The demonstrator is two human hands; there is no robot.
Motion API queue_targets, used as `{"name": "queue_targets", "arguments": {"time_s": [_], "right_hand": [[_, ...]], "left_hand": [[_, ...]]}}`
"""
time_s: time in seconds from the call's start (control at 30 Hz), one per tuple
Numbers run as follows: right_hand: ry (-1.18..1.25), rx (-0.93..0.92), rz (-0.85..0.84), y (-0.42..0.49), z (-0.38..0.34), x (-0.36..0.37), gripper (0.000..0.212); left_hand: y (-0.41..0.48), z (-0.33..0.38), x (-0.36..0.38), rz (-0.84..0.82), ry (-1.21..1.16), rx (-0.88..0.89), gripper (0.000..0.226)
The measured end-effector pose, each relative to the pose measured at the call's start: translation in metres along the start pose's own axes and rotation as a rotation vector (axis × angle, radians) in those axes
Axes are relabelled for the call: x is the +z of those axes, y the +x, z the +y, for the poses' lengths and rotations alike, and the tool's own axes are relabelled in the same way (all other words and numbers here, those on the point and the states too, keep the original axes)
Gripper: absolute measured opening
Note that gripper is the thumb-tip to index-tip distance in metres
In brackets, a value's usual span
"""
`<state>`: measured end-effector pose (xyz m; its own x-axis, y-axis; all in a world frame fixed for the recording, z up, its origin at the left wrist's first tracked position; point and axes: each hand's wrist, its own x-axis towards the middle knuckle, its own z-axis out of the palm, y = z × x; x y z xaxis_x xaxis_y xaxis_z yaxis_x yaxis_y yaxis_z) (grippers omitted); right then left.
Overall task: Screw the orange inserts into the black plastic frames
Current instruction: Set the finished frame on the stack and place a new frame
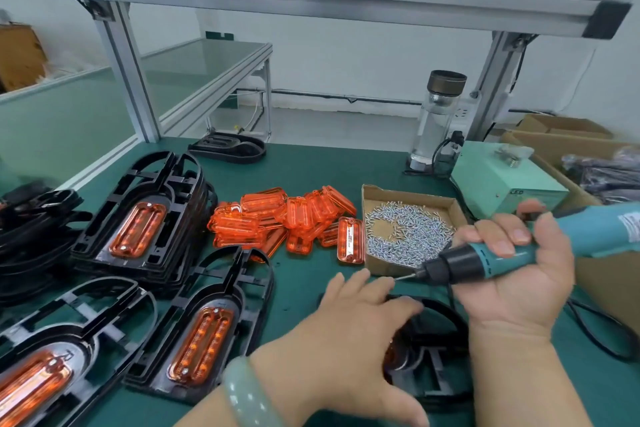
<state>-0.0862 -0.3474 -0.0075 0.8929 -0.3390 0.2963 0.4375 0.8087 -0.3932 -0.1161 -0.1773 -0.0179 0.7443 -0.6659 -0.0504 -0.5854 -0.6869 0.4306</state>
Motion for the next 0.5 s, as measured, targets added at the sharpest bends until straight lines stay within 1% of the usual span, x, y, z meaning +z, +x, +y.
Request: {"name": "queue_targets", "arguments": {"time_s": [0.03, 0.1, 0.17, 0.23, 0.3, 0.37, 0.43, 0.5], "right_hand": [[0.017, -0.006, 0.006, 0.001, -0.001, -0.001, 0.004], [0.055, -0.004, 0.0, 0.003, -0.003, -0.002, 0.01], [0.085, -0.001, 0.011, 0.004, -0.002, -0.003, 0.014], [0.111, -0.007, 0.016, 0.005, -0.002, -0.006, 0.012], [0.181, -0.002, 0.015, 0.006, -0.002, -0.009, 0.011], [0.248, 0.015, 0.007, 0.006, -0.001, -0.011, 0.019], [0.261, 0.027, 0.002, 0.006, -0.001, -0.011, 0.03], [0.232, 0.04, 0.012, 0.005, 0.002, -0.009, 0.032]], "left_hand": [[0.002, 0.002, 0.0, -0.04, 0.023, -0.002, 0.097], [0.005, 0.006, 0.0, -0.065, 0.063, -0.017, 0.09], [0.004, 0.011, -0.001, -0.031, 0.078, -0.056, 0.084], [0.0, 0.018, -0.001, 0.013, 0.076, -0.122, 0.077], [-0.006, 0.024, -0.003, 0.029, 0.091, -0.183, 0.065], [-0.016, 0.027, -0.007, 0.036, 0.099, -0.242, 0.057], [-0.029, 0.025, -0.013, 0.081, 0.086, -0.312, 0.062], [-0.045, 0.017, -0.02, 0.201, 0.107, -0.396, 0.081]]}}
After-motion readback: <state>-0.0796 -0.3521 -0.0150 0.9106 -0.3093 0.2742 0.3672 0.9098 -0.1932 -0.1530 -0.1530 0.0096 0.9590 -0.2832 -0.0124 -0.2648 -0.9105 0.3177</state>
